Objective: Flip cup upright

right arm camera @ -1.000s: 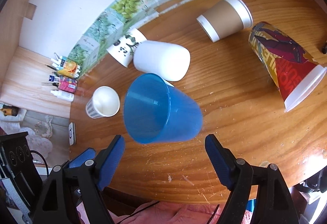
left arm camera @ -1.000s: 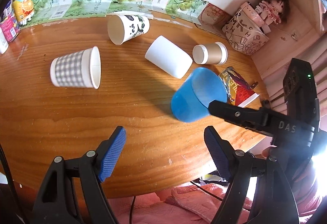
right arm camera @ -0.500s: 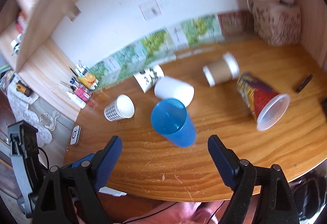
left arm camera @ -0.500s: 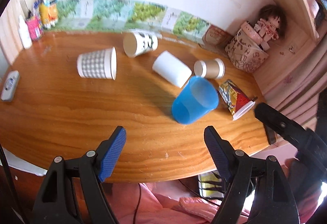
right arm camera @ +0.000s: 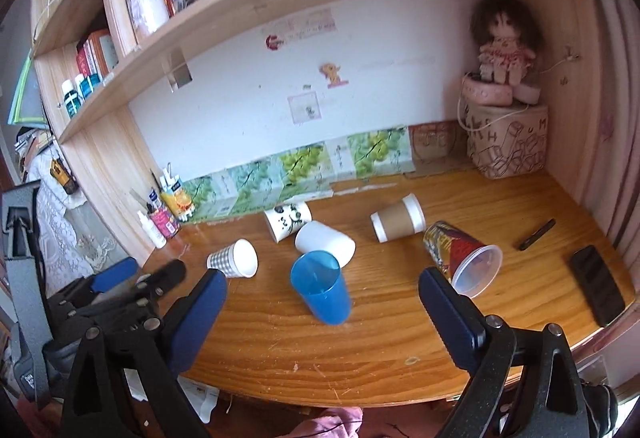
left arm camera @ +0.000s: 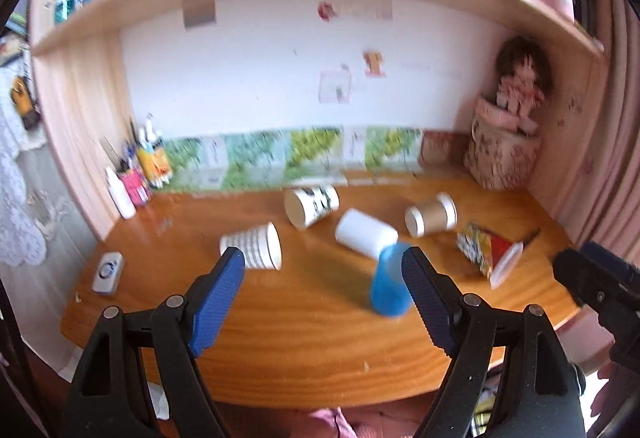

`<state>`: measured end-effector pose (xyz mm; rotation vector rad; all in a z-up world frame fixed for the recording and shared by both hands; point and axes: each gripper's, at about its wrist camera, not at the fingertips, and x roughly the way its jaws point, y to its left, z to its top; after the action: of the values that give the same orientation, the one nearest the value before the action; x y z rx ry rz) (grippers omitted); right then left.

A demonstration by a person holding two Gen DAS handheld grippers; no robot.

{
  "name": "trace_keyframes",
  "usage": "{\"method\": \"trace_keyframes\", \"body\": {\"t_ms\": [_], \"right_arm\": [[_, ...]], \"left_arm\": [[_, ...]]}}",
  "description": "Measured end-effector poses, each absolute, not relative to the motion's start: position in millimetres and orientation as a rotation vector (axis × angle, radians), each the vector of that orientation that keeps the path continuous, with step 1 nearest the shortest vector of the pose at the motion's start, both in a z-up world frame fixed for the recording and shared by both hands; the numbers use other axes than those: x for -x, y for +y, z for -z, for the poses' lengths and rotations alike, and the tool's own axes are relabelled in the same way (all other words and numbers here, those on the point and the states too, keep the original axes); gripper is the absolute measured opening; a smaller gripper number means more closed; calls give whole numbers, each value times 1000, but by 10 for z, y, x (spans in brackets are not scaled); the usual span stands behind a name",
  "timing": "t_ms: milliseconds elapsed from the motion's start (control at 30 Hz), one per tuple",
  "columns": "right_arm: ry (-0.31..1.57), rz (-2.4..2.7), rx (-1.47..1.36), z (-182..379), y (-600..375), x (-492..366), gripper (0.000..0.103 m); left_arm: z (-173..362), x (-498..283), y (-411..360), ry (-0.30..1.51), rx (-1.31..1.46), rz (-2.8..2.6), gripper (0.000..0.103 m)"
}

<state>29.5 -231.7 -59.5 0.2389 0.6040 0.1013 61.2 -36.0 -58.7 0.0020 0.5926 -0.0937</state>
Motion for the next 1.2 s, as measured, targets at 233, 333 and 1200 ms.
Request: {"method": "trace_keyframes", "body": {"t_ms": [233,333,1200], "right_arm": [[510,-90,-302,327,-2471,-174,97],[482,-113,-312,223,-2466,-135,97],[417,-78,-166,91,-2219,89,103]], "left_arm": [[202,-389,-229,426,124,67,101],[85,-301,-248,360,117,56,102],[171,-130,-451,378,41,-30,103]]}}
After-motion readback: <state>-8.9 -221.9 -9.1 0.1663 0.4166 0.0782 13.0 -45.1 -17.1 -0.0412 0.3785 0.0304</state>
